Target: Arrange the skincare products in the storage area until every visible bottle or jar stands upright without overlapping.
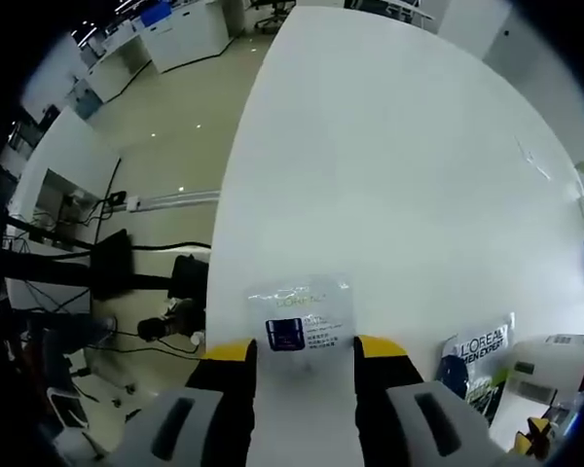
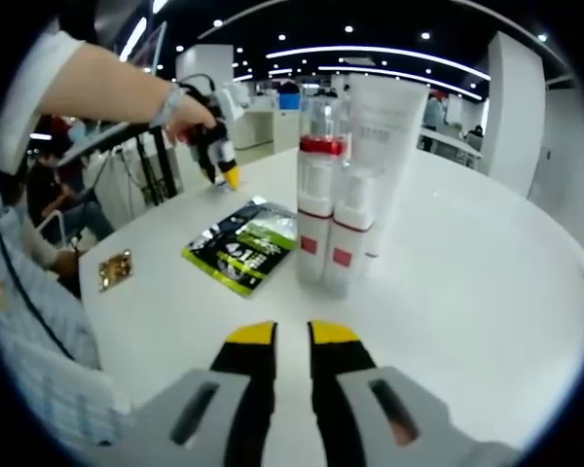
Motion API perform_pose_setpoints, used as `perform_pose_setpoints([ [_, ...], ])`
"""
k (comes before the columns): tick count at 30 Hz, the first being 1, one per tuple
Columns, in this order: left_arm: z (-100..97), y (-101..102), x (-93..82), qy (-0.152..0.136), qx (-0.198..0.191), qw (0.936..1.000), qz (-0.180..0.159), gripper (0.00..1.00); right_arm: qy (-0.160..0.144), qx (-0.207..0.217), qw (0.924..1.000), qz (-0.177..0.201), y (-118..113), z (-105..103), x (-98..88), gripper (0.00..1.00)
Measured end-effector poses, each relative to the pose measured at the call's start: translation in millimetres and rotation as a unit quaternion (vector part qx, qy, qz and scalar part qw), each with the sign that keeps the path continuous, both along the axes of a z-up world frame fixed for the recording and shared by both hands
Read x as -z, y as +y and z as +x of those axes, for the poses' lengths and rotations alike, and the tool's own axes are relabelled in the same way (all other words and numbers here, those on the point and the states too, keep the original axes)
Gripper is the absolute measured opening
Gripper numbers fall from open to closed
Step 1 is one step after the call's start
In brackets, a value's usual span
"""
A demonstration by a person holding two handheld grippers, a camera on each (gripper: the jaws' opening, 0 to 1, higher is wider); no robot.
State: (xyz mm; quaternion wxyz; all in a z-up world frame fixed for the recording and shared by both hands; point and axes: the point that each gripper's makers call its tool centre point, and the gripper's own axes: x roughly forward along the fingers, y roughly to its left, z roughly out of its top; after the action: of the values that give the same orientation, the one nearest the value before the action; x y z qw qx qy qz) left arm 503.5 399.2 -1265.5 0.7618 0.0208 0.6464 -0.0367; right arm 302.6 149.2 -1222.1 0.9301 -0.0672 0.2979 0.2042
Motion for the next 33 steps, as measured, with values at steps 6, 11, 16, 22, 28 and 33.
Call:
perform_pose_setpoints([
  [6, -0.5, 0, -0.1, -0.006, -0.001, 1.0000, -0.002, 0.40, 0.002, 0.001, 1.0000, -0.002, -1, -2, 2.2, 0.11],
  [11, -5.1, -5, -1.2, 0.005, -0.007, 0.9998, -0.017, 0.40, 0.001, 0.000, 1.0000, -0.002, -1, -3, 1.5, 0.11],
  [16, -1.9, -5, -9.0, -0.011, -0.002, 0.9998, -0.013, 0.40, 0.001, -0.003, 1.0000, -0.002, 1, -3, 1.1, 0.11],
  [22, 0.6, 4, -17.8, -0.026, 0.002, 0.9997, -0.004, 0.39, -0.003, -0.006, 1.0000, -0.002, 2, -3, -1.1, 0.11],
  [28, -2.7, 10, -25.1, -0.033, 0.001, 0.9995, 0.001, 0.38, -0.007, -0.012, 0.9999, -0.002, 5, -3, -2.4, 0.11],
  [33, -9.0, 12, -32.2, -0.034, 0.000, 0.9994, -0.003, 0.38, -0.007, -0.020, 0.9998, -0.002, 8, -4, -2.2, 0.11],
])
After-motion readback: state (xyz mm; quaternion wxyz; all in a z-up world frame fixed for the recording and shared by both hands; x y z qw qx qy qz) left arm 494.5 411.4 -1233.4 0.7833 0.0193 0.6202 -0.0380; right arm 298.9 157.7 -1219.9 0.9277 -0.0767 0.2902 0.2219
